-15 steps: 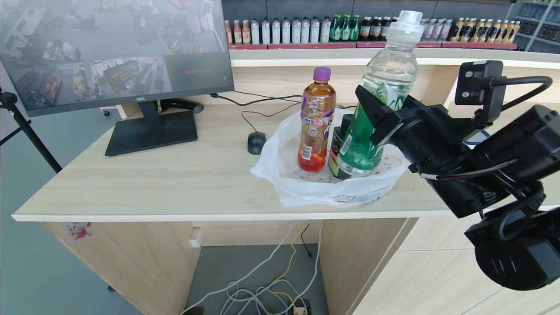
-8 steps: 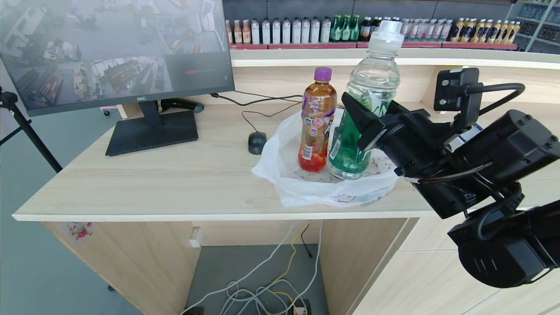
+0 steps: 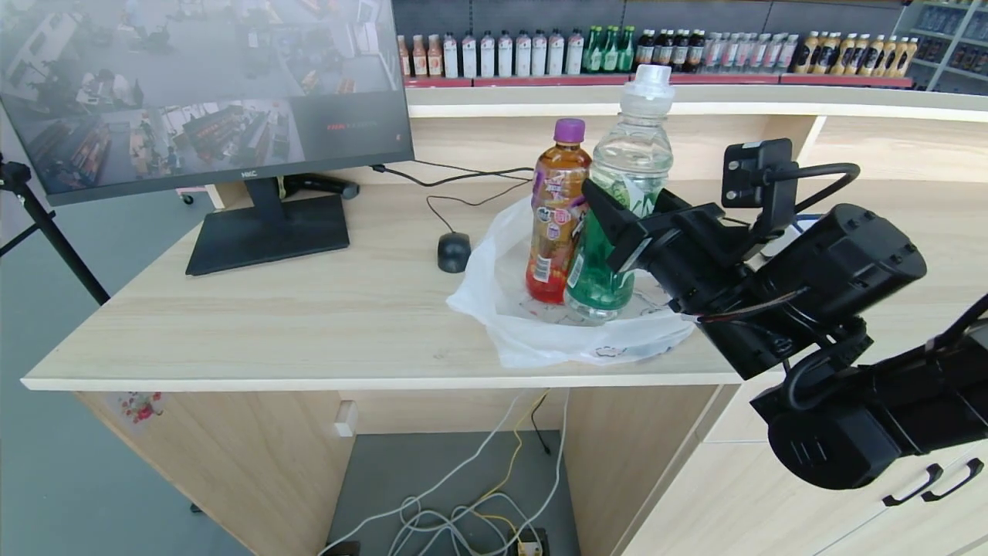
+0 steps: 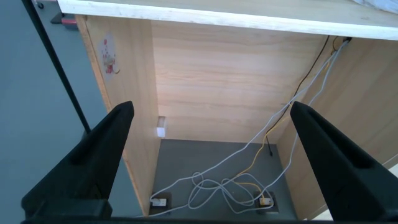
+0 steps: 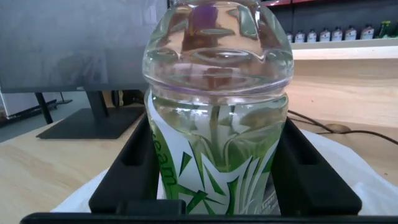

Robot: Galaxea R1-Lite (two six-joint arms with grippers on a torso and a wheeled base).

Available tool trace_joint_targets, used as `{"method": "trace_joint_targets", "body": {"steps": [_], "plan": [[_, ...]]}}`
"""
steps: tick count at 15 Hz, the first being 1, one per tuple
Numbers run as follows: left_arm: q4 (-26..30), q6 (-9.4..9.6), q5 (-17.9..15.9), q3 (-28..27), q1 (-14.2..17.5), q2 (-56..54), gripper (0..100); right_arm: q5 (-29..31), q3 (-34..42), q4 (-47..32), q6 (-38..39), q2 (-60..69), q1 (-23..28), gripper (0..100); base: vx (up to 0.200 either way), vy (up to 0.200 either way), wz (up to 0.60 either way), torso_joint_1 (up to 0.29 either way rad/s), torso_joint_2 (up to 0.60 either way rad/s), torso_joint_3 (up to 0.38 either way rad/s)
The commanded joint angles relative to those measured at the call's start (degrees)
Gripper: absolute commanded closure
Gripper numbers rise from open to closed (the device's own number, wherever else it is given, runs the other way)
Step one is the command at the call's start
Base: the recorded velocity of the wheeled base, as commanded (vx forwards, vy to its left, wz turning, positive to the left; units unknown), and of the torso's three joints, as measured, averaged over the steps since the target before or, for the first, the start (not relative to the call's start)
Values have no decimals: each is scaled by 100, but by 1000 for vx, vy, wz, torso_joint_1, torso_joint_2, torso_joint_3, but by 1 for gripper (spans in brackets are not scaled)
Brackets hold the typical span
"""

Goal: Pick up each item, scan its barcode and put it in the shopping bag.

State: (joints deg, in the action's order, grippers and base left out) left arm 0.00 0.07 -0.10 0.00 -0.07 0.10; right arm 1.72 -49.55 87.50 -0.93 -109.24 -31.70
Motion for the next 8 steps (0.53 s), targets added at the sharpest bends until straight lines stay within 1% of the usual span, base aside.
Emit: {"method": "trace_joint_targets", "body": {"steps": [1, 8], "plan": [[0, 1, 1, 0, -1, -1, 0, 4, -2, 3, -4, -54, 5, 100, 0, 0, 0, 0, 0, 0], [0, 1, 1, 0, -1, -1, 0, -58, -89, 3, -4, -238, 243, 100, 0, 0, 0, 0, 0, 0]]}}
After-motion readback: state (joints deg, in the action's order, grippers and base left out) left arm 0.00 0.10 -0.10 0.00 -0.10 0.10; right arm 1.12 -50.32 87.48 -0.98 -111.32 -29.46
